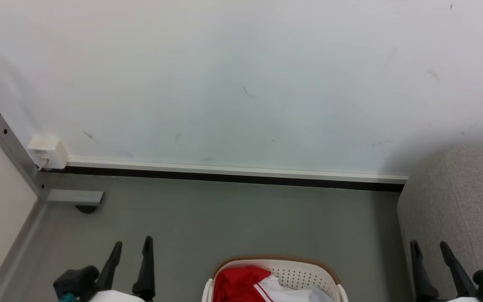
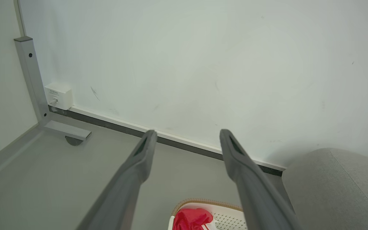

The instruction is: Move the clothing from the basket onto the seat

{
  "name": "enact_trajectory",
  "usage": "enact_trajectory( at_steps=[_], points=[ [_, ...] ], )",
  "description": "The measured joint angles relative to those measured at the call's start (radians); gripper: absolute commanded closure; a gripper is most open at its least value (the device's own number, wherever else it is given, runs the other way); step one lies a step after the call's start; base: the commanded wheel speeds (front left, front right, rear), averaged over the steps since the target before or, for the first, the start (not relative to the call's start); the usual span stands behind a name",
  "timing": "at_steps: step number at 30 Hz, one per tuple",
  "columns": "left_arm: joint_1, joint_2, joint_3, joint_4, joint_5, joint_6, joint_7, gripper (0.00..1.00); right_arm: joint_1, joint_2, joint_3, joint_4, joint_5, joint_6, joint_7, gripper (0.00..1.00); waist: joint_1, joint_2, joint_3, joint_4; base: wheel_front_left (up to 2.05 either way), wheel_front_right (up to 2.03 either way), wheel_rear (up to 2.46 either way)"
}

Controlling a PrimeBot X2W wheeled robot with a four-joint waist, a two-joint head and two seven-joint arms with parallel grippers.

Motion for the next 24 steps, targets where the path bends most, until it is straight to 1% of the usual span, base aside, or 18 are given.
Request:
enact_trajectory(
  at_steps=[5, 14, 24],
  points=[
    [0.000, 0.006, -0.012, -0.004, 0.045, 0.012, -0.012, 0.00, 0.004, 0.005, -0.002, 0.002, -0.037, 0.000, -0.013, 0.00, 0.0000, 0.0000, 0.000, 0.004, 0.00, 0.00, 0.00],
    [0.005, 0.024, -0.033, -0.011, 0.128, 0.021, -0.035, 0.00, 0.013, 0.010, -0.012, 0.012, -0.108, 0.000, -0.032, 0.00, 0.0000, 0.0000, -0.003, 0.011, 0.00, 0.00, 0.00],
    [0.008, 0.028, -0.041, -0.008, 0.202, 0.016, -0.056, 0.00, 0.020, 0.016, -0.021, 0.017, -0.184, 0.000, -0.055, 0.00, 0.0000, 0.0000, -0.001, 0.017, 0.00, 0.00, 0.00]
  ],
)
